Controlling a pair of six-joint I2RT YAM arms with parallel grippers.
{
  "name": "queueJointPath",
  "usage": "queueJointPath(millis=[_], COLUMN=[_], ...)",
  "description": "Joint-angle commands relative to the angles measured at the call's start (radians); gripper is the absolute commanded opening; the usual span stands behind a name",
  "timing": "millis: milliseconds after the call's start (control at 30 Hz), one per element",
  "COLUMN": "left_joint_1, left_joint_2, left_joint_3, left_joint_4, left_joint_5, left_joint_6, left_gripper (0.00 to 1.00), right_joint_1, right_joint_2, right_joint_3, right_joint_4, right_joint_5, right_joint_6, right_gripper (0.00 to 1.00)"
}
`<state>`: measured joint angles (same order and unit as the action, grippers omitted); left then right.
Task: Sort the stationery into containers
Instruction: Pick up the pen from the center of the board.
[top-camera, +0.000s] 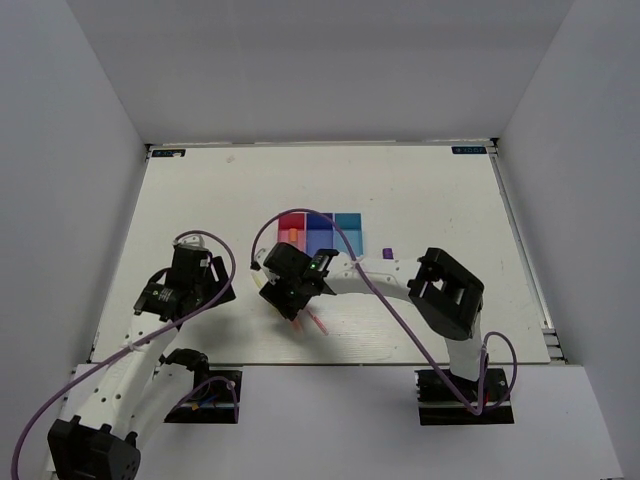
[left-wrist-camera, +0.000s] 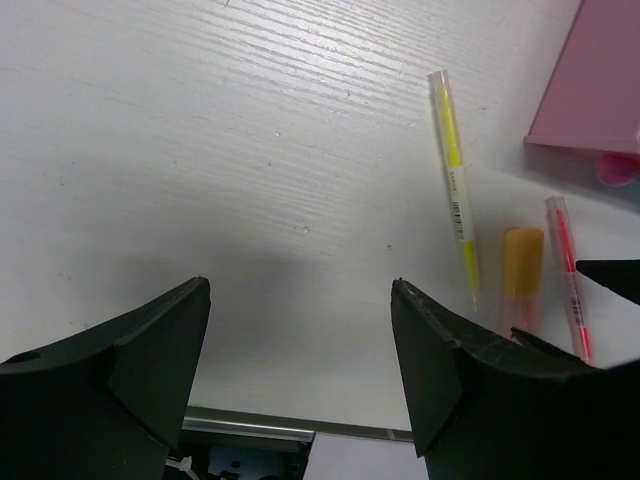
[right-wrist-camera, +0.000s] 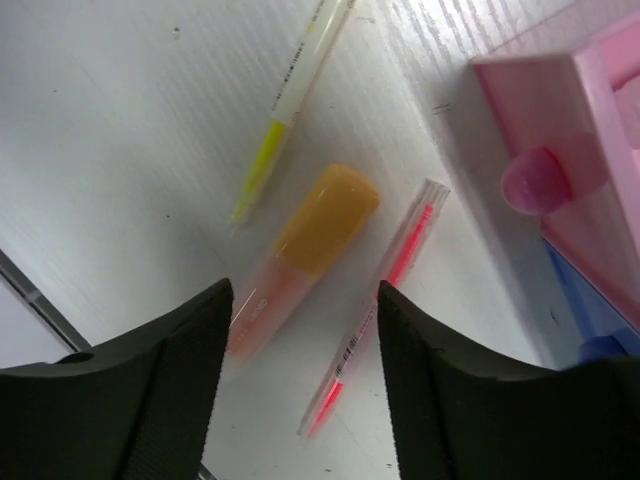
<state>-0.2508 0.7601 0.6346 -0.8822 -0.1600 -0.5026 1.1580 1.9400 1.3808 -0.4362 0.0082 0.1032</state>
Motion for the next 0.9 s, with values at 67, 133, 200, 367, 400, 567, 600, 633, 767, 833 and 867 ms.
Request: queueJointPath(millis=[67,133,200,367,400,567,600,633,767,833,867], left_joint_1=[0.024,0.025,0.025,0.027,0.027,0.025,0.027,0.027,0.027,0.025,0.027], left_joint_2=[-0.028,-0.034,-0.038,-0.045,-0.045,-0.053,-0.051,-0.050,-0.044,-0.036,-0.035], left_joint_3=[-0.007,-0.007,-0.009,-0.012,-0.012,-0.012,-0.012,-0.015,-0.015,-0.013,-0.012], left_joint_4=[0.017,0.017,0.019,0.015,0.019,0.012,0.012,0.012,0.009,0.011,0.011], left_joint_5=[0.011,0.010,0.010,0.002,0.001,-0.003,-0.004,-0.006,0.000,0.008,0.013], left_joint_6=[0.013,0.010,0.012,0.009,0.007,0.004,0.004,0.003,-0.002,-0.002,-0.005], left_gripper=[0.83,0.83,0.83,0.83,0.83,0.83,0.83,0.83,0.83,0.83,0.83], right_joint_1=[0.008,0.008,0.009,0.019,0.023,0.037,0.040,0.043,0.048,0.046,0.046], right_joint_2=[0.040,0.053,0.051,0.062,0.065,0.077,0.086,0.089,0.106,0.099,0.093], right_joint_3=[0.058,0.058,0.044,0.021,0.014,-0.017,-0.022,-0.031,-0.066,-0.075,-0.074], right_joint_4=[0.007,-0.007,-0.001,0.008,0.011,0.024,0.027,0.022,0.017,0.011,0.008], right_joint_5=[0.061,0.058,0.047,0.061,0.067,0.101,0.108,0.117,0.122,0.121,0.109], right_joint_6=[0.075,0.084,0.096,0.099,0.101,0.098,0.089,0.090,0.089,0.089,0.079], right_gripper=[0.57,0.52,0.49,0.47,0.47,0.44,0.44,0.43,0.33,0.24,0.15])
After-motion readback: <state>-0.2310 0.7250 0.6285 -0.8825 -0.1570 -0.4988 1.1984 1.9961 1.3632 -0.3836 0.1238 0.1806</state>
